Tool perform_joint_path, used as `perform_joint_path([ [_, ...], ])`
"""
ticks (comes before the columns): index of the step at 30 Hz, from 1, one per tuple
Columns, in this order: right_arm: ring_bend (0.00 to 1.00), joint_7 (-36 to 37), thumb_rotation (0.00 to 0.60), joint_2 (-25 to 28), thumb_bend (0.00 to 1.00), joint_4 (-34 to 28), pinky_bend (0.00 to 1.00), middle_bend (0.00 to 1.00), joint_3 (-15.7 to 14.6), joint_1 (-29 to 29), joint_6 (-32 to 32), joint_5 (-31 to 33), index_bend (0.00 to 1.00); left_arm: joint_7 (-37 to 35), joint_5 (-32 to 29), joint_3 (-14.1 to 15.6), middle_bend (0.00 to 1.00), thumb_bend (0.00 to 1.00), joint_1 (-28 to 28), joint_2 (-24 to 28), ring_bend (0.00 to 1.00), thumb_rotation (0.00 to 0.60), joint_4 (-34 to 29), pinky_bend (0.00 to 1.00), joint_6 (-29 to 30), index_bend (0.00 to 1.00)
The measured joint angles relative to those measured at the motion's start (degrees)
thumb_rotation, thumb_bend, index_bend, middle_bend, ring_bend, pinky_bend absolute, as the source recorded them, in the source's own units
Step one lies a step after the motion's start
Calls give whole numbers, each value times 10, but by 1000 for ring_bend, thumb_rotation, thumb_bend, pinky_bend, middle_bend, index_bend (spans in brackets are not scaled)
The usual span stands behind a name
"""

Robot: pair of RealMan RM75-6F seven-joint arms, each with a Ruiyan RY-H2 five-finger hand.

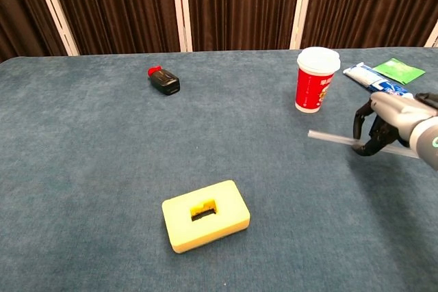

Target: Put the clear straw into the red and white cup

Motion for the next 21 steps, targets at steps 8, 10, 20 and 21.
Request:
perform_joint_path([
  [8,966,56,600,71,358,-110,799,1000,22,-24,23,-39,580,2,0,0,0,185,0,-1,0,600,-1,0,1,156],
  [10,966,68,600,91,358,-142,798,1000,34,-29,31,-47,583,2,1,0,0,184,0,-1,0,600,0,0,1,156],
  [20,966,178,600,160,357,-284,793,1000,167,-40,55,-12,590,2,3,0,0,186,1,-4,0,600,3,0,6,162],
  [21,966,195,600,162,358,-290,792,1000,183,-39,54,-1,592,2,2,0,0,185,1,-5,0,600,4,0,6,164],
])
